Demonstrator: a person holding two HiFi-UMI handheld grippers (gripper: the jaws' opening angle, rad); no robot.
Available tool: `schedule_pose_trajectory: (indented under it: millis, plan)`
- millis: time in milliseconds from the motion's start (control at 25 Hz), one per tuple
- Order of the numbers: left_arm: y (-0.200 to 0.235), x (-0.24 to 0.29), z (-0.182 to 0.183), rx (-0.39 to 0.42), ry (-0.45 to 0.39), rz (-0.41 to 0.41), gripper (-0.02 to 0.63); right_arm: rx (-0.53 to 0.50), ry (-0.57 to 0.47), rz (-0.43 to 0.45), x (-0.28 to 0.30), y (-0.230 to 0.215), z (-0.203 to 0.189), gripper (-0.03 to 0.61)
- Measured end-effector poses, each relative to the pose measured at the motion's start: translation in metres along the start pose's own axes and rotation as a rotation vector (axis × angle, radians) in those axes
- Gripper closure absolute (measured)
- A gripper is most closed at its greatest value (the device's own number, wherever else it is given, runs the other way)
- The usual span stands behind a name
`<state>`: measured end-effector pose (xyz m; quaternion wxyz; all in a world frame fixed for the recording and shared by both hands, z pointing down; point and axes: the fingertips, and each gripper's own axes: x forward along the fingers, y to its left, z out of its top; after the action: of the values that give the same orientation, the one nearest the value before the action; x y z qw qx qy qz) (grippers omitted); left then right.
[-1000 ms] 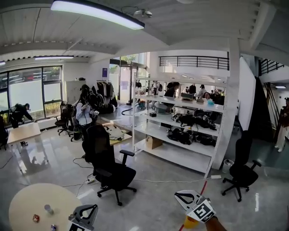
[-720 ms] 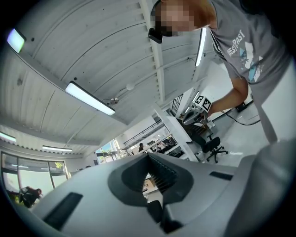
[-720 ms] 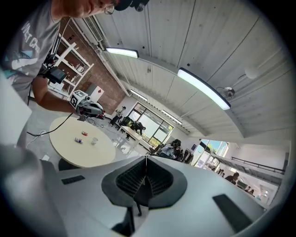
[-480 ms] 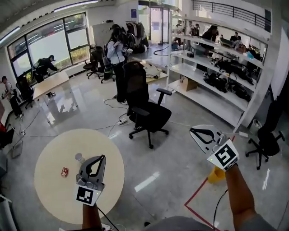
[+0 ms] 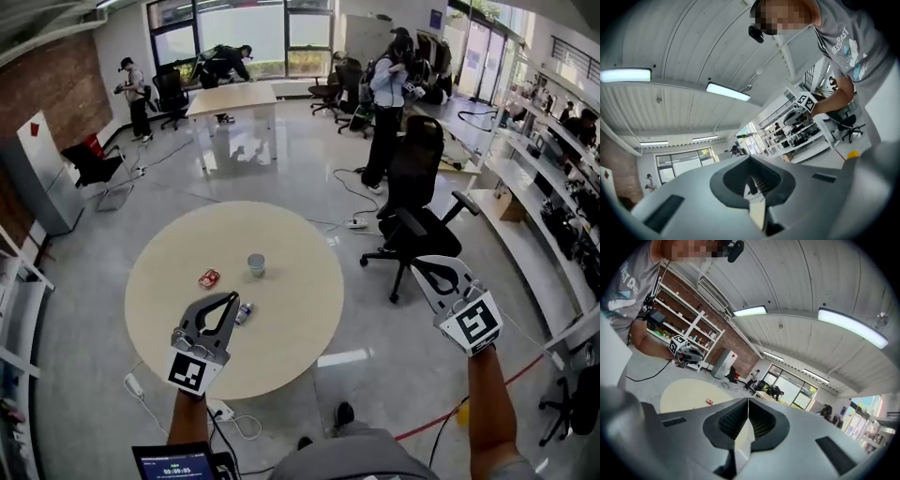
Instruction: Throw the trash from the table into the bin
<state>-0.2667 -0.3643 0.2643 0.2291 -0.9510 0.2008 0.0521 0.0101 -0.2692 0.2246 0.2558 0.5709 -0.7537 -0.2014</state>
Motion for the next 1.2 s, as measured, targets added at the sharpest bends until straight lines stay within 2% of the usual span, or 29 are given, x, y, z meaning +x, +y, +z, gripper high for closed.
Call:
schedule_pose_trajectory:
  millis: [160, 360, 520, 840, 960, 1040, 1200]
  plan:
    - [0.043, -0.007, -0.048, 0.051, 0.195, 0.073, 0.571, -0.019, -0.101, 0.133, 0.089, 0.012, 0.004, 0.571]
    - [0.112, 0.034, -0.049, 0.197, 0.217, 0.16, 0.571, -0.047, -0.23, 0.273, 0.214, 0.005, 0.022, 0.571]
    - [0.158, 0.051, -0.071, 0.212, 0.27, 0.251, 0.571, -0.034, -0.281, 0.394, 0.298, 0.017, 0.019, 0.571]
    - [0.215, 0.091, -0.138, 0.189, 0.36, 0.326, 0.571, 0.024, -0.217, 0.62, 0.436, 0.054, -0.033, 0.569]
    - [0.222, 0.099, -0.162, 0.17, 0.403, 0.338, 0.571, 0.02, -0.13, 0.746, 0.481, 0.094, -0.073, 0.466]
    - [0.226, 0.1, -0.178, 0.156, 0.429, 0.348, 0.571, -0.007, -0.064, 0.832, 0.508, 0.128, -0.103, 0.442]
    - [0.231, 0.107, -0.206, 0.136, 0.476, 0.364, 0.571, -0.054, 0.071, 0.973, 0.549, 0.187, -0.17, 0.439]
